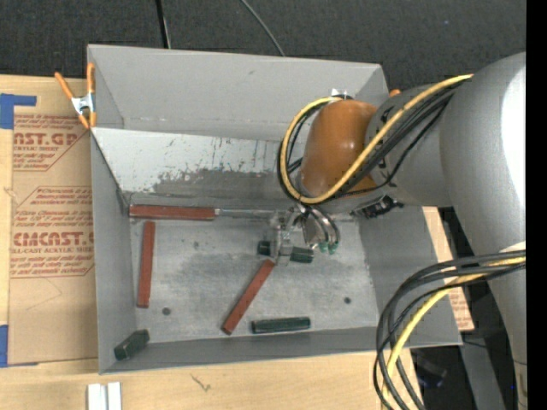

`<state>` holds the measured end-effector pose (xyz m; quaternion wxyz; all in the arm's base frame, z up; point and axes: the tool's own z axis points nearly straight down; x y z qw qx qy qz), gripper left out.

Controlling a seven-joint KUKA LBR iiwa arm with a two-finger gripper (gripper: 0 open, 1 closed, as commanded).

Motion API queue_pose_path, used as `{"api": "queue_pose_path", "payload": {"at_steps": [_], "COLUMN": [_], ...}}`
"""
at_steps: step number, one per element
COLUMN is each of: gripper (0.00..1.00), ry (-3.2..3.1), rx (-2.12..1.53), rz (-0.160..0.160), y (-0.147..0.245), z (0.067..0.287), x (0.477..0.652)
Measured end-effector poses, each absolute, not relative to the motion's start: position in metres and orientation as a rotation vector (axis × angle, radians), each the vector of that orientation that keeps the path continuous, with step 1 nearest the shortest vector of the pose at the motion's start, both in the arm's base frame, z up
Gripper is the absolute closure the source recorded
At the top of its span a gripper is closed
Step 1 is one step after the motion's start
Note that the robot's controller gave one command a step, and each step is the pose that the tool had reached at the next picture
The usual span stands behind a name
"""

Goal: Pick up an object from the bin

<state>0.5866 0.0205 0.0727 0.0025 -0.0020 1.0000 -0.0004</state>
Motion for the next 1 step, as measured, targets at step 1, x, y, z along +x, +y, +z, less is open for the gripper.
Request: {"api": "queue_pose_path", "payload": {"at_steps": [1], "gripper": [1.00], "ry": [3.131], "rx": [0.010], "rz": [0.004], "y": [0.0090], "z": [0.0729], "x": [0.5766]}}
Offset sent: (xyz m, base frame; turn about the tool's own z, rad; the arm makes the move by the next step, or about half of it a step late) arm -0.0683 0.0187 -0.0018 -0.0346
